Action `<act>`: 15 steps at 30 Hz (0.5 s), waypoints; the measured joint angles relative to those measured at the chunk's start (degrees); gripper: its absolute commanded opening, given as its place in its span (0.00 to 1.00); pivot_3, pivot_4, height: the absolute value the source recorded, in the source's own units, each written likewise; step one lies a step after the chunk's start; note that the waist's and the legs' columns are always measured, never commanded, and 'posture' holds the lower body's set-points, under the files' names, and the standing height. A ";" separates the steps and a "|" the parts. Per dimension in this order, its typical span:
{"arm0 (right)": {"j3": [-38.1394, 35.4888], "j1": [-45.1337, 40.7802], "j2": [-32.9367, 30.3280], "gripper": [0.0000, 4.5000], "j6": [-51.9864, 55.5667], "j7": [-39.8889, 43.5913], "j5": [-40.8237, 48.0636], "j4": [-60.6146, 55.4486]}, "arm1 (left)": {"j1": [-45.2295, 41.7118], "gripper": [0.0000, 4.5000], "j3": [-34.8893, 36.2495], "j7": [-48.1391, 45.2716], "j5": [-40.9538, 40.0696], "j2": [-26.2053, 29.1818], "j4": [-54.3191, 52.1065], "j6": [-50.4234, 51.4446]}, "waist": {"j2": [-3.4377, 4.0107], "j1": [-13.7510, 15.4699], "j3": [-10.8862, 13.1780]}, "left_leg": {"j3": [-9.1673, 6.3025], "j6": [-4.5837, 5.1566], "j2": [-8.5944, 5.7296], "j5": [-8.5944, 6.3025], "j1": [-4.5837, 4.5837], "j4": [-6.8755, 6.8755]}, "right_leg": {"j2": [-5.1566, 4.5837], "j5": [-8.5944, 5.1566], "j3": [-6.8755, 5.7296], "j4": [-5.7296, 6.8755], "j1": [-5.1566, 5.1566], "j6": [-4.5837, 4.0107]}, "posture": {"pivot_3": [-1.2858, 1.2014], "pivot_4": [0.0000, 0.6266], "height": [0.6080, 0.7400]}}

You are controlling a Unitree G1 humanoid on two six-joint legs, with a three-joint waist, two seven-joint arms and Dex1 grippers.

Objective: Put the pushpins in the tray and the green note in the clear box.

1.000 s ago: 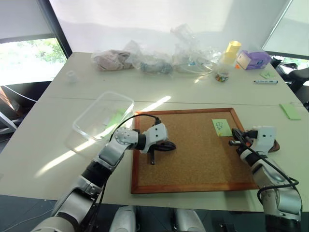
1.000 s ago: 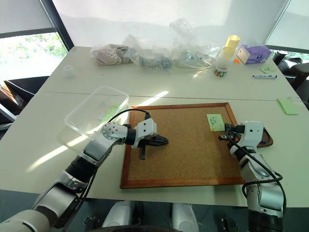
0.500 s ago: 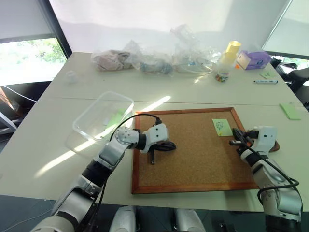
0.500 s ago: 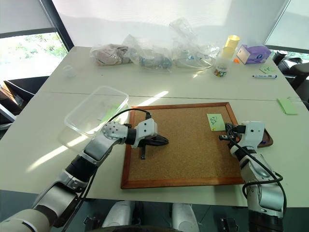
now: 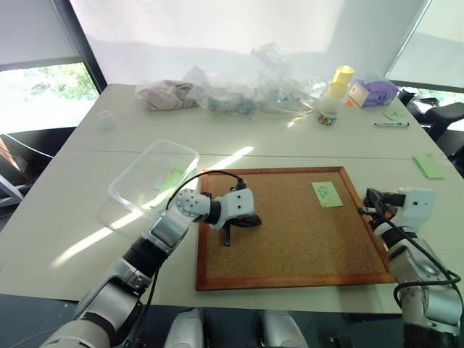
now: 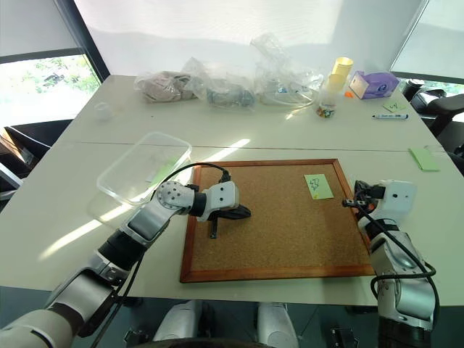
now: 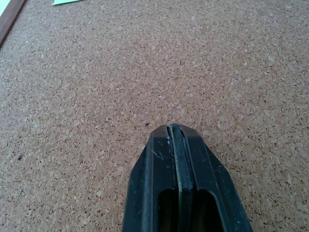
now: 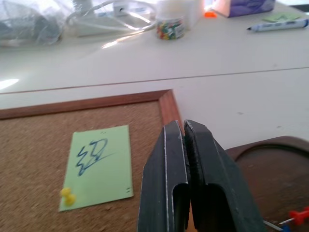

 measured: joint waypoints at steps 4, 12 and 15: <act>-4.31 -1.20 -0.76 0.01 1.01 -3.34 -0.06 2.94 | 0.19 0.00 0.00 0.01 0.00 0.02 -0.18 0.10 | -0.01 -0.05 -0.02 | 0.00 0.00 0.01 0.00 0.00 0.00 | -0.01 0.00 0.01 0.00 0.00 -0.01 | 0.52 0.24 1.00; -5.70 -1.67 -3.39 0.01 5.97 -2.65 0.47 7.92 | 0.53 0.00 0.00 0.24 0.01 0.25 -1.05 0.75 | 0.01 -0.18 -0.02 | 0.01 0.00 0.06 0.00 -0.01 -0.02 | -0.04 0.00 0.04 -0.01 -0.03 -0.02 | 0.52 0.24 1.00; -5.55 -2.57 -4.38 0.01 6.94 -1.15 0.62 9.76 | 0.56 0.00 -0.01 0.36 0.00 0.24 -1.31 1.17 | 0.01 -0.18 -0.02 | 0.02 0.00 0.06 -0.01 -0.02 -0.02 | -0.06 -0.01 0.04 -0.02 -0.04 -0.03 | 0.52 0.24 1.00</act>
